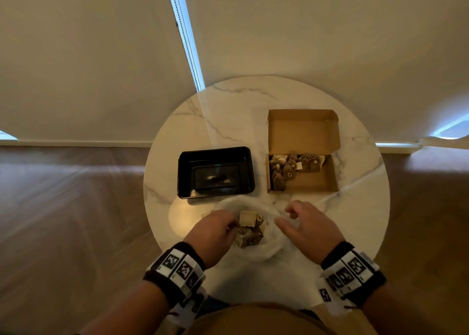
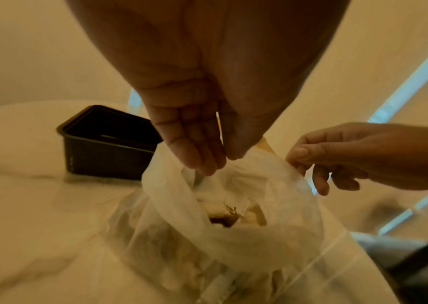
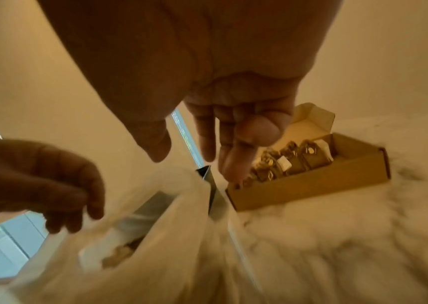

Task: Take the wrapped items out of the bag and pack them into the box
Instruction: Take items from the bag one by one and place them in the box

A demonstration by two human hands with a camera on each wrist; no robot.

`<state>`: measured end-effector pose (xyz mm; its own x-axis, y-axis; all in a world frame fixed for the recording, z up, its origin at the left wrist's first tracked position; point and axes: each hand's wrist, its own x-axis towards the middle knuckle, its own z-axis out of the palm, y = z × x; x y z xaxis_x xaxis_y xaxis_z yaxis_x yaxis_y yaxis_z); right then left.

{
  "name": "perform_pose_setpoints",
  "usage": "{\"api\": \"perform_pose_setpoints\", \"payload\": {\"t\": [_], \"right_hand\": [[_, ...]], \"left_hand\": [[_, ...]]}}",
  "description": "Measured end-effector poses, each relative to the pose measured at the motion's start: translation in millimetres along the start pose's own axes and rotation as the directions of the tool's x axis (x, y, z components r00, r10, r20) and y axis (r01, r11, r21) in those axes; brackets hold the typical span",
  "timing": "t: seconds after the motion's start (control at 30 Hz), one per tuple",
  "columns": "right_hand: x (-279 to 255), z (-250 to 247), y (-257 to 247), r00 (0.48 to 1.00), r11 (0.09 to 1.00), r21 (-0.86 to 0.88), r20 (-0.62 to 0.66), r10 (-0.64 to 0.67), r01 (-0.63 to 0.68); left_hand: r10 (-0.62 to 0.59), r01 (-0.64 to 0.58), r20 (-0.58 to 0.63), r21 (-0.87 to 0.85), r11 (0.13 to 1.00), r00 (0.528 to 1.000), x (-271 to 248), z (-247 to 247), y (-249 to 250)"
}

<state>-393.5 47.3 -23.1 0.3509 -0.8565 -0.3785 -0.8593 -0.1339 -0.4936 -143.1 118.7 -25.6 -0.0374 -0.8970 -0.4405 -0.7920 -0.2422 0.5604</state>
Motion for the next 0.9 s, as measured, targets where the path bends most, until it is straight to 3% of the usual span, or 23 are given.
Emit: {"api": "perform_pose_setpoints", "payload": {"t": [0.07, 0.17, 0.37, 0.57, 0.73, 0.9], "right_hand": [[-9, 17, -1, 0.991, 0.994, -0.026, 0.079, 0.109, -0.107], [-16, 34, -1, 0.98, 0.98, 0.07, 0.084, 0.179, -0.185], [-22, 46, -4, 0.989, 0.973, 0.18, 0.004, 0.149, -0.148], [-27, 44, -8, 0.99, 0.97, 0.197, 0.004, 0.143, -0.141], [-33, 41, -4, 0.988, 0.969, 0.196, -0.007, 0.156, -0.151], [-31, 41, 0, 0.989, 0.97, 0.194, 0.004, 0.145, -0.143]], "left_hand": [[0.031, -0.034, 0.048, 0.074, 0.997, 0.998, 11, 9, 5], [0.011, -0.032, 0.121, 0.169, 0.985, 0.993, 28, 18, 18], [-0.044, -0.018, 0.144, 0.405, 0.914, 0.989, 58, 45, 23], [-0.068, 0.009, 0.117, 0.444, 0.896, 0.991, 66, 53, 25], [-0.071, 0.04, 0.069, 0.379, 0.924, 0.995, 62, 47, 27], [-0.133, 0.131, 0.057, 0.048, 0.99, 0.989, 45, 27, 22]]}}
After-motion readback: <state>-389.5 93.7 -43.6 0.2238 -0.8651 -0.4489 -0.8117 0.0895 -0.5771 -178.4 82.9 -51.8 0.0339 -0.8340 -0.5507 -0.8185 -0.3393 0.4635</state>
